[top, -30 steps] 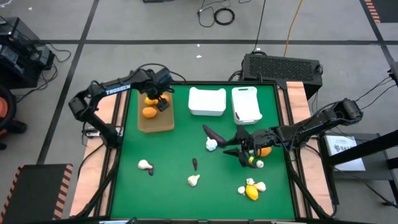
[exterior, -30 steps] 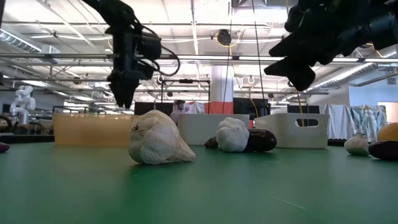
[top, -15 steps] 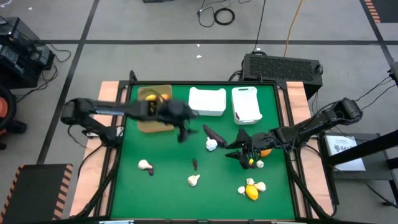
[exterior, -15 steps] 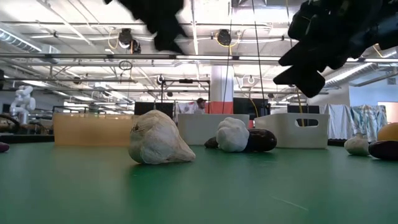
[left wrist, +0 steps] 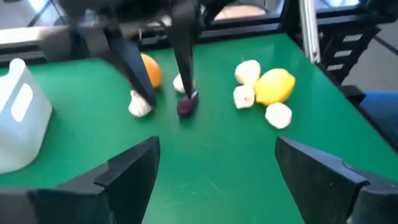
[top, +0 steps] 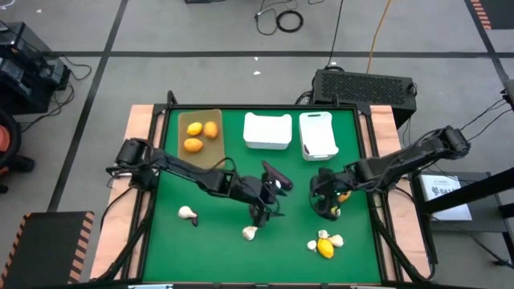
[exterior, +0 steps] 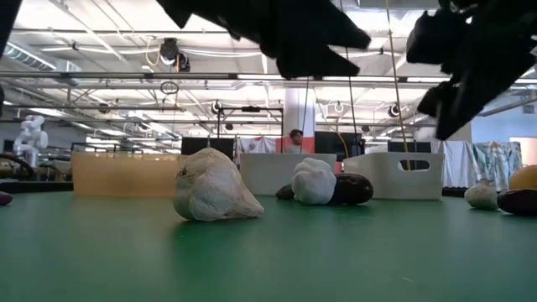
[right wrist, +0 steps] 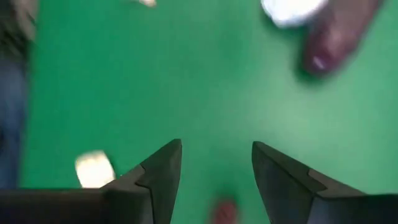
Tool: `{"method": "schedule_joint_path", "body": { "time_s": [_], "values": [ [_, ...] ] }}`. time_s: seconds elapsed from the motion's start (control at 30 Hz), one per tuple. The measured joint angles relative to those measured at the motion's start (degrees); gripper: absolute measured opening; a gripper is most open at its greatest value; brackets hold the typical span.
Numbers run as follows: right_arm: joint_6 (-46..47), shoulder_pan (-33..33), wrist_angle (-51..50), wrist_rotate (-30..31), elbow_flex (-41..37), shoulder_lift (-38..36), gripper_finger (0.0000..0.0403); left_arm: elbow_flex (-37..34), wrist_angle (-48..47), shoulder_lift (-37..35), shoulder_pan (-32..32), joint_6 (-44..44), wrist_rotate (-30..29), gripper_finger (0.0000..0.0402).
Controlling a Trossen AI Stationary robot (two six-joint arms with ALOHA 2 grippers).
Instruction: Sort produce into baskets
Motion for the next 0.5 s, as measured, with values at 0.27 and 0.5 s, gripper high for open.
{"method": "schedule_joint_path", "body": {
  "time_s": [0.27, 0.5],
  "values": [
    [-22.86, 0.03, -27.99, 0.06, 9.23, -0.09, 0.0187, 0.09, -0.40, 1.48, 1.17, -0.92, -0.22, 0.0325],
    [-25.31, 0.03, -29.97, 0.14, 8.99, 1.26, 0.0191, 0.11, -1.71, 1.50, 2.58, 2.42, -0.17, 0.0325]
  ]
}}
